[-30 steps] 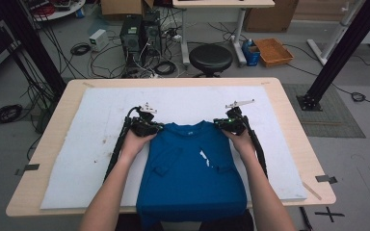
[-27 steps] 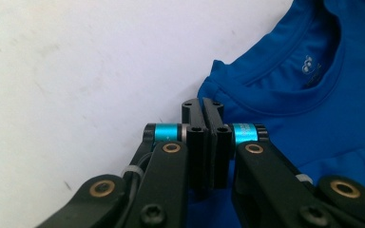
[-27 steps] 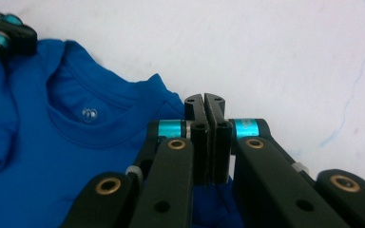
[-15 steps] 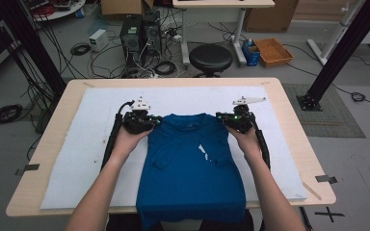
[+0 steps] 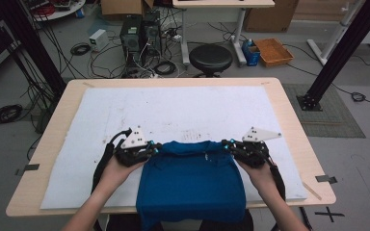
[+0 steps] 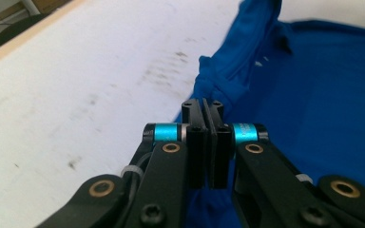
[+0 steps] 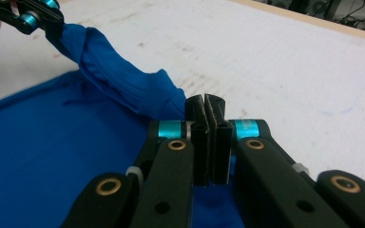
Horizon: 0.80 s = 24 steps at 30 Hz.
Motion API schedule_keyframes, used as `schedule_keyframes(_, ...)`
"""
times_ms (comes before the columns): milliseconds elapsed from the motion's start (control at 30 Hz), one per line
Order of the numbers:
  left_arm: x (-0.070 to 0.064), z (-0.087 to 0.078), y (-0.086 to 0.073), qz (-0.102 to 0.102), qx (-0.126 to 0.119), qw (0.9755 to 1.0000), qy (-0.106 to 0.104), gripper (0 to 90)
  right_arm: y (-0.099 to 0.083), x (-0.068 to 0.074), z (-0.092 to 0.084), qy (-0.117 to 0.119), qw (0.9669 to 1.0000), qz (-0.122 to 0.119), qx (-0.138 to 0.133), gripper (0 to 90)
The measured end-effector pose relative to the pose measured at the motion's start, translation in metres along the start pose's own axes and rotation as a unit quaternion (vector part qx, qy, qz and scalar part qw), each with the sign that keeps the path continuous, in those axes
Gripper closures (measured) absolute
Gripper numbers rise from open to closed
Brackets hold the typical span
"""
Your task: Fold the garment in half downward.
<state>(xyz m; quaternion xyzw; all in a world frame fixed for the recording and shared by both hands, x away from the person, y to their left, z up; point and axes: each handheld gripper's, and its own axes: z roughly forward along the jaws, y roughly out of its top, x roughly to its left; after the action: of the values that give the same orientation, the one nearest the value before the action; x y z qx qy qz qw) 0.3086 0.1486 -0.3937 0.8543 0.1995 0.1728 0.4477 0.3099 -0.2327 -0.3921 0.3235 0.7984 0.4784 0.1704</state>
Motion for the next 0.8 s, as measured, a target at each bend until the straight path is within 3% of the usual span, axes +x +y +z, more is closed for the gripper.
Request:
schedule_keyframes(167, -0.029, -0.009, -0.016, 0.032, 0.019, 0.9992, -0.010, 88.1, -0.016, 0.021, -0.016, -0.004, 0.9998, -0.016, 0.010, 90.0)
schedule_keyframes(333, -0.049, -0.011, -0.029, 0.051, 0.041, 0.9976, -0.023, 88.1, -0.038, 0.047, -0.029, -0.003, 0.9978, -0.054, 0.040, 90.0)
schedule_keyframes(633, -0.074, -0.009, -0.039, 0.076, 0.066, 0.9941, -0.040, 87.5, -0.057, 0.057, -0.038, 0.008, 0.9966, -0.036, 0.073, 89.6)
schedule_keyframes(800, -0.080, -0.009, -0.044, 0.084, 0.075, 0.9927, -0.044, 87.2, -0.064, 0.066, -0.042, 0.007, 0.9950, -0.036, 0.092, 89.6)
